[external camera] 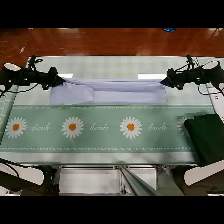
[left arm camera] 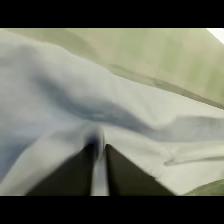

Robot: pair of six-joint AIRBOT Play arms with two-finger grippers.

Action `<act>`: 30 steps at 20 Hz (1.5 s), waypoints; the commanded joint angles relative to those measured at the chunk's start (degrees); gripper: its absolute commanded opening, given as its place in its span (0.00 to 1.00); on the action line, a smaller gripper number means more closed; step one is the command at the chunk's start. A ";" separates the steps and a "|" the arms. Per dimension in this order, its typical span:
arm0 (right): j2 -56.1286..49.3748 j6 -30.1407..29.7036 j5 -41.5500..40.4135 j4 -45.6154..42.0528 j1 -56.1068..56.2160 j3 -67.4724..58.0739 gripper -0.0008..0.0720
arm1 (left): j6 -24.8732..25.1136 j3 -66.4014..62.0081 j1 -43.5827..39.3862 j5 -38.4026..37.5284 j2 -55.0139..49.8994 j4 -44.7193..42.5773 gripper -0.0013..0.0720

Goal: Fold the shirts.

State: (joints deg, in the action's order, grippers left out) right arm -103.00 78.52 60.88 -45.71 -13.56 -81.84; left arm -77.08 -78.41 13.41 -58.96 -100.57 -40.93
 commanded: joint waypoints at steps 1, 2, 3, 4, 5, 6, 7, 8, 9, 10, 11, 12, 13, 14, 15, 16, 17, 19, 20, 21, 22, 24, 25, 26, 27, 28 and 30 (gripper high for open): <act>-1.27 0.31 -0.74 0.83 -0.37 -1.92 0.58 | 0.76 -2.86 0.31 -2.91 -1.53 -0.39 0.70; -0.72 0.37 1.81 0.66 -1.46 -2.99 0.57 | -0.07 -5.22 1.62 -6.38 -1.53 -1.38 0.71; 0.22 0.35 4.50 0.63 -3.02 -4.04 0.57 | -3.19 -8.46 3.54 -10.67 -1.49 -3.56 0.71; 1.68 0.35 7.89 0.57 -5.22 -4.98 0.57 | -6.75 -12.22 6.01 -15.87 -1.09 -7.06 0.71; 3.34 0.35 10.71 0.31 -7.67 -5.49 0.57 | -8.04 -15.37 8.33 -20.35 -0.13 -10.32 0.71; 5.53 0.31 12.92 -0.85 -10.45 -5.46 0.57 | -8.31 -17.64 10.71 -23.26 1.92 -13.46 0.71; 7.52 0.33 14.58 -3.56 -12.85 -5.42 0.57 | -8.24 -18.18 12.83 -23.69 5.27 -15.78 0.71; 9.42 0.37 15.56 -7.21 -14.69 -5.01 0.57 | -7.39 -17.75 14.38 -22.71 8.94 -17.53 0.71; 11.37 0.63 15.67 -10.64 -16.13 -3.67 0.57 | -5.90 -16.39 15.30 -20.79 12.81 -18.95 0.71; 13.00 1.09 14.75 -12.35 -17.05 -1.33 0.57 | -4.42 -13.33 15.63 -17.51 17.59 -19.80 0.71; 14.38 1.51 12.55 -12.39 -17.44 2.21 0.57 | -2.08 -8.41 15.41 -13.49 22.75 -19.67 0.71; 15.32 1.99 9.64 -11.47 -17.29 6.23 0.57 | -0.66 -2.45 14.56 -9.49 27.85 -19.08 0.71; 15.47 2.14 7.10 -9.31 -16.59 9.66 0.57 | 1.16 4.98 13.05 -5.31 33.33 -17.49 0.71; 15.21 1.97 4.50 -6.51 -15.39 12.74 0.57 | 3.08 12.09 11.13 -1.66 37.99 -15.32 0.71; 14.62 1.53 2.14 -4.61 -13.86 14.60 0.57 | 4.28 19.47 8.41 1.77 42.32 -13.16 0.71; 13.49 1.38 0.48 -3.61 -11.89 15.26 0.57 | 4.63 25.53 5.49 4.46 45.31 -11.87 0.71; 12.13 1.38 -0.66 -2.86 -10.01 15.23 0.57 | 4.61 30.80 2.21 6.36 47.45 -10.93 0.71; 9.75 1.40 -2.62 -0.02 -7.23 15.23 0.57 | 4.61 37.16 -3.98 8.48 48.43 -10.03 0.71; 8.55 1.66 -3.34 1.29 -6.21 15.15 0.57 | 4.63 38.64 -6.58 9.57 47.95 -10.10 0.71; 7.32 2.05 -3.54 1.92 -5.53 14.69 0.57 | 4.61 39.34 -8.85 10.84 47.17 -10.05 0.71; 5.95 2.51 -3.43 2.10 -4.85 13.81 0.57 | 4.61 39.32 -10.60 11.58 46.31 -10.03 0.71; 3.50 3.15 -3.28 2.32 -3.65 11.78 0.57 | 4.42 39.30 -12.85 13.16 45.18 -10.01 0.71; 2.32 3.74 -3.26 2.34 -2.95 10.75 0.57 | 4.42 39.28 -13.49 13.57 44.78 -10.01 0.71; 1.14 4.39 -3.13 2.38 -1.92 9.73 0.57 | 4.42 39.30 -13.88 13.66 44.44 -10.01 0.71; 0.07 4.46 -2.97 2.71 -0.76 8.68 0.57 | 4.39 39.28 -13.92 13.64 44.00 -9.92 0.71; -0.68 4.37 -3.13 3.45 0.39 7.76 0.57 | 4.39 39.30 -13.90 13.64 43.63 -9.53 0.71; -1.40 4.17 -4.59 3.61 2.99 5.62 0.50 | 4.42 39.28 -13.92 13.77 42.99 -8.20 0.71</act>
State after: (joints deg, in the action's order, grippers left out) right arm -102.43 82.26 57.67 -42.59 -13.63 -73.60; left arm -72.73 -39.55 0.38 -46.22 -56.73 -50.46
